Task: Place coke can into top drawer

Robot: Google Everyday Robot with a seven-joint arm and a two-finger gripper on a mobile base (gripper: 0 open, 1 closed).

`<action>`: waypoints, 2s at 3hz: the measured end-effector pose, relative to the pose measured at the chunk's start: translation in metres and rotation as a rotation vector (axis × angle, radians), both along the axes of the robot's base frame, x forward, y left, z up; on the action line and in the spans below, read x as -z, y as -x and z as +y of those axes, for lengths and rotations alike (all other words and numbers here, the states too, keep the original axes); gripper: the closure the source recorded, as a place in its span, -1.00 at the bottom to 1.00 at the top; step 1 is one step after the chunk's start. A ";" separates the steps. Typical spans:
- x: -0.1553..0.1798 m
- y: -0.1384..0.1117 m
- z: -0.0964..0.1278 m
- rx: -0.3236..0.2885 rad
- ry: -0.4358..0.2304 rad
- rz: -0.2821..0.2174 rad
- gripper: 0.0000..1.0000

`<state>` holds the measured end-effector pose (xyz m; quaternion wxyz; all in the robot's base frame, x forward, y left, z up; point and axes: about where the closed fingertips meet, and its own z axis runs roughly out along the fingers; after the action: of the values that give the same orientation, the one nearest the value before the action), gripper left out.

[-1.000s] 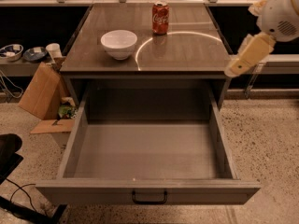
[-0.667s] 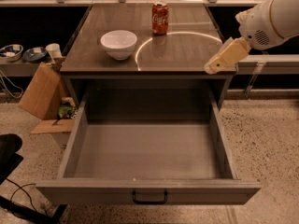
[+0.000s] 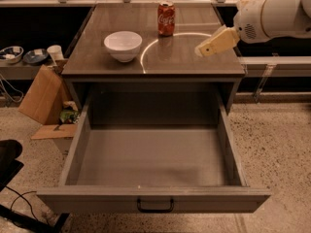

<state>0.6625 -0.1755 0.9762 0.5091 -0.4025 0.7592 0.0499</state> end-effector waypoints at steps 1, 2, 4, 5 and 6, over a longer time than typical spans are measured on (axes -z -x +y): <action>0.004 -0.011 0.003 0.013 -0.028 -0.016 -1.00; 0.009 -0.059 0.017 0.036 -0.129 -0.069 -1.00; 0.012 -0.182 0.028 0.164 -0.370 -0.152 -1.00; 0.018 -0.218 0.040 0.189 -0.430 -0.146 -1.00; 0.016 -0.224 0.042 0.190 -0.440 -0.149 -1.00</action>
Offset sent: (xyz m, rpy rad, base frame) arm 0.1441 0.0207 -0.0196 0.2961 -0.1634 -0.0990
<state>0.8869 -0.1331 0.9598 0.6413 -0.2114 0.7250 0.1359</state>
